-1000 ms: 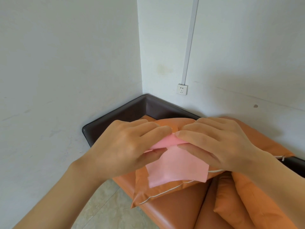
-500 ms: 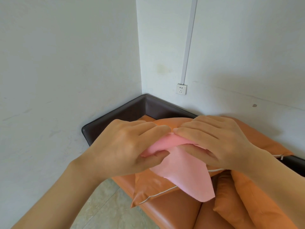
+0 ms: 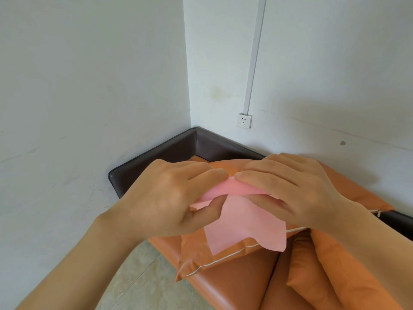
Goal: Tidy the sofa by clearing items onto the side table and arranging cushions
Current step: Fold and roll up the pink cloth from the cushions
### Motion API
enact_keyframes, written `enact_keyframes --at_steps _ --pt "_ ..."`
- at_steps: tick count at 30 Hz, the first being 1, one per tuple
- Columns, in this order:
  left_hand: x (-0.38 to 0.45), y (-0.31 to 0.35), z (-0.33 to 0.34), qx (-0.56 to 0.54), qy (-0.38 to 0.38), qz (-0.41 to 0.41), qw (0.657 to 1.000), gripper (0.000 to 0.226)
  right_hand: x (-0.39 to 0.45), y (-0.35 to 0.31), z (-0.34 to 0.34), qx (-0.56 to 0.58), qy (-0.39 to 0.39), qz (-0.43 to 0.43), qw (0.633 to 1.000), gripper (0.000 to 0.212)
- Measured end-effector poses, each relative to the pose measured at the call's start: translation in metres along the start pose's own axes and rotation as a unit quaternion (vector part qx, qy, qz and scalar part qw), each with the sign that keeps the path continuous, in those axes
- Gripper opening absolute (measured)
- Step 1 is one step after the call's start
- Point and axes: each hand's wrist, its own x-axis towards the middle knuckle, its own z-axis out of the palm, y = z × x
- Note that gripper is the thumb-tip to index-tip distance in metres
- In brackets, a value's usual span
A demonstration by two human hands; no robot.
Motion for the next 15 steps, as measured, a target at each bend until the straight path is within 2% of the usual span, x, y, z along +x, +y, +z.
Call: enact_keyframes --at_steps 7,15 --pt "0.0003 0.0034 0.0027 0.010 0.049 0.019 0.999 0.033 -0.0003 -0.0012 0.0004 0.020 -0.003 0.034 0.999 0.023" --pt "0.0036 0.0012 0.0008 0.071 0.055 0.012 0.996 0.015 0.0029 -0.0017 0.0007 0.036 0.014 0.062 0.997 0.028"
